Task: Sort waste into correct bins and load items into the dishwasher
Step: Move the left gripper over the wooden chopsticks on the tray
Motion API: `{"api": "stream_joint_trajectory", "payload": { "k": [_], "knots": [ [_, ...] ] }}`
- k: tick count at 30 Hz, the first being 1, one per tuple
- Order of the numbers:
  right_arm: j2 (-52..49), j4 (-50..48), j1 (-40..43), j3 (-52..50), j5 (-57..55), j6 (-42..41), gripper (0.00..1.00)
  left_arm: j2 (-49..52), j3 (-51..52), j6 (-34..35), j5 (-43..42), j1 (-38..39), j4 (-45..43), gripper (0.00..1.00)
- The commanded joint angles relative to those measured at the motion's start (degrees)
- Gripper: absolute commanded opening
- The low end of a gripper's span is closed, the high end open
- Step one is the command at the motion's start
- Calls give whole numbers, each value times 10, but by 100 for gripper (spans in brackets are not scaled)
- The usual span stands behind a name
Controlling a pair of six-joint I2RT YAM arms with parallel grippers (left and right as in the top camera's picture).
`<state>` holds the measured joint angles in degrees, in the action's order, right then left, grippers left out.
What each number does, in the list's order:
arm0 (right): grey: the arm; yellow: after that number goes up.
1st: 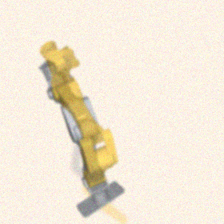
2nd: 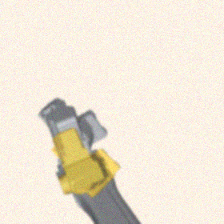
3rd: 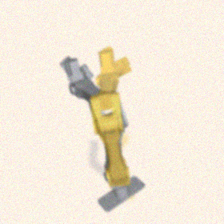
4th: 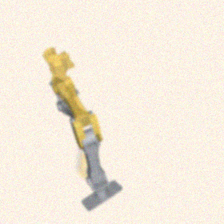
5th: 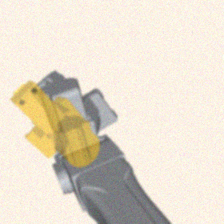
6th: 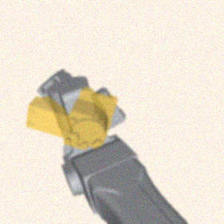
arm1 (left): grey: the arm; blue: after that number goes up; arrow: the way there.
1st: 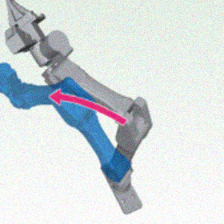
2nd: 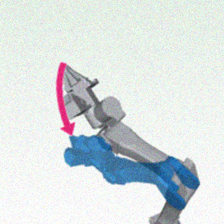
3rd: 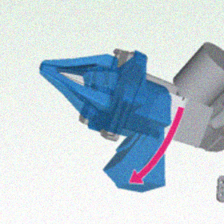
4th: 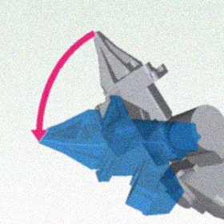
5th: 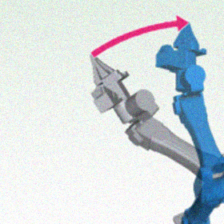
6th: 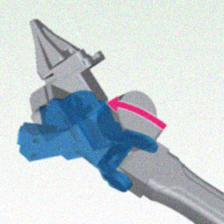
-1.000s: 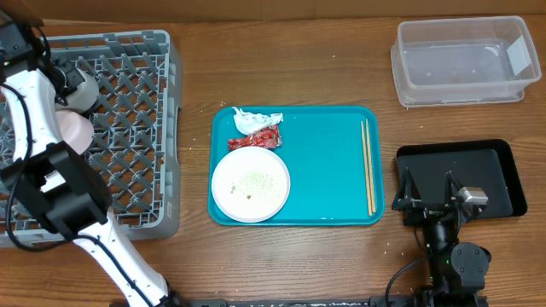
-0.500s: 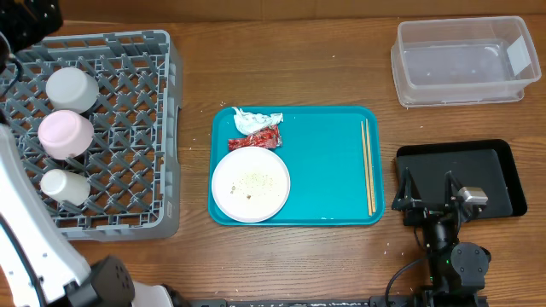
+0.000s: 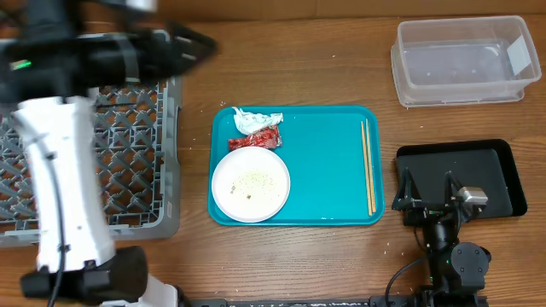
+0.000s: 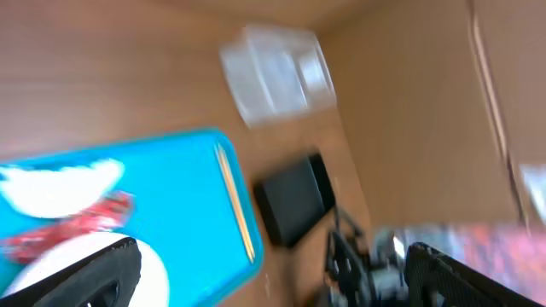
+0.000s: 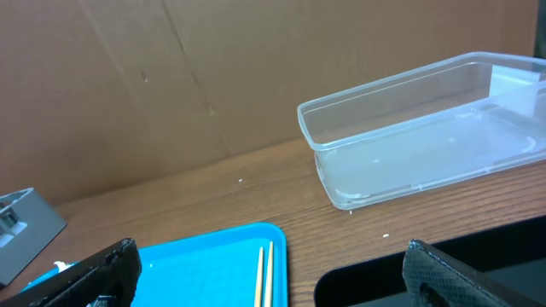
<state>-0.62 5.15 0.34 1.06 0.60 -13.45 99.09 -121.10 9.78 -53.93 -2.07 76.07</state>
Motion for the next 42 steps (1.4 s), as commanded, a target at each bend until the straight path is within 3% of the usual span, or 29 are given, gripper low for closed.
{"api": "stream_joint_trajectory", "payload": {
  "k": [1, 6, 8, 15, 22, 28, 39, 42],
  "knots": [
    [5, -3, 2, -6, -6, 2, 100, 31, 1, -9, 107, 114, 10, 100],
    [5, -3, 2, -6, -6, 2, 100, 97, 1, 178, 407, 247, 24, 100],
    [5, -3, 2, -6, -6, 2, 100, 123, 1, 217, 457, 283, 23, 100],
    [5, -3, 2, -6, -6, 2, 100, 208, 1, 253, 512, 386, -40, 100],
    [5, -3, 2, -6, -6, 2, 100, 275, 1, 353, 591, 451, -66, 97],
    [5, -3, 2, -6, -6, 2, 100, 313, 1, 379, 675, 492, -109, 99],
    [5, -3, 2, -6, -5, 2, 100, 363, 1, 387, 689, 526, -211, 100],
    [5, -3, 2, -6, -6, 2, 100, 375, 1, 387, 724, 542, -215, 96]
  ]
}}
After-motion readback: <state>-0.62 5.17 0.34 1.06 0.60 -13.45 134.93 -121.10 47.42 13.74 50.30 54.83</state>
